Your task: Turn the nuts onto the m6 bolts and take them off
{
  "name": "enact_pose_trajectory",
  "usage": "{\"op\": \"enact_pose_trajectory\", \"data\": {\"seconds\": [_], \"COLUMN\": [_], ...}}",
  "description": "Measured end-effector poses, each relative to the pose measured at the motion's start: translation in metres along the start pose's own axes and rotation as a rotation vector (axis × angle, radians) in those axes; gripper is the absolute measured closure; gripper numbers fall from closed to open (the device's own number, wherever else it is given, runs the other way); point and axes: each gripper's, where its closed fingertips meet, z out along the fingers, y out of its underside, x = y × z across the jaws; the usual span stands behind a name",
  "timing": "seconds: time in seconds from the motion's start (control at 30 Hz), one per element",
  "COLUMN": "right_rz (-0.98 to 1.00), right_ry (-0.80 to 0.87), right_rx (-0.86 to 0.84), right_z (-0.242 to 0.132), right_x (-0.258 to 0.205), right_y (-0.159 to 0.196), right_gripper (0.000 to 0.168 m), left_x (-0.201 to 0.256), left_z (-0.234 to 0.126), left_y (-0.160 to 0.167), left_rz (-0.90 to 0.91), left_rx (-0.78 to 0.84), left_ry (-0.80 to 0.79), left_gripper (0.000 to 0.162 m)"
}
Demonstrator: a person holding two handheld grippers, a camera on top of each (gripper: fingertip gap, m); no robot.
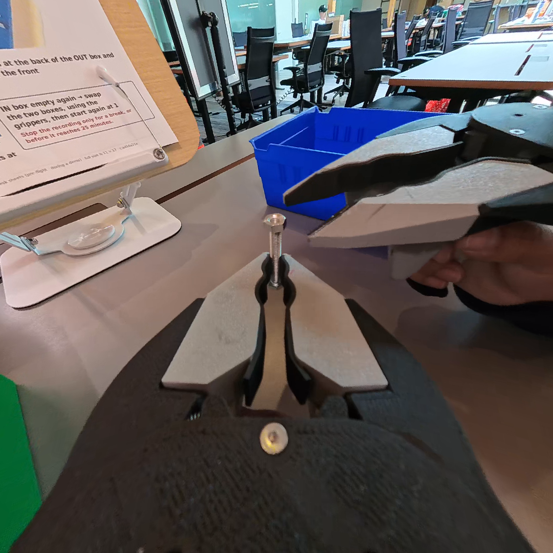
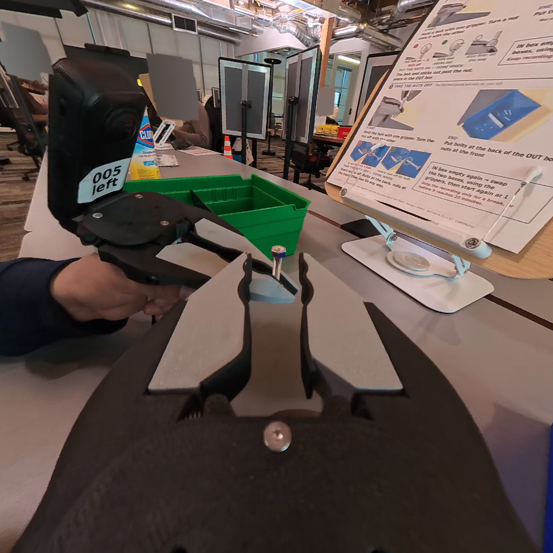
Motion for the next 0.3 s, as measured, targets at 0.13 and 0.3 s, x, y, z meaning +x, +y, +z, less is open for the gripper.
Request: {"op": "enact_pose_trajectory", "data": {"seconds": [0.13,0.3], "right_rz": [0.001,0.001], "right_ry": [-0.034,-0.051], "right_rx": [0.002,-0.003], "right_z": [0.0007,0.001], "right_x": [-0.0057,-0.0091], "right_y": [-0.0004,0.0003], "right_gripper": [0.14,0.144], "left_x": [0.0019,0.0038], "left_z": [0.0004,0.0009], "left_y": [0.0007,0.0015], "left_rz": [-0.005,0.001], "left_rx": [-0.004,-0.009], "left_ry": [0.012,0.016], "left_gripper": [0.16,0.16]}}
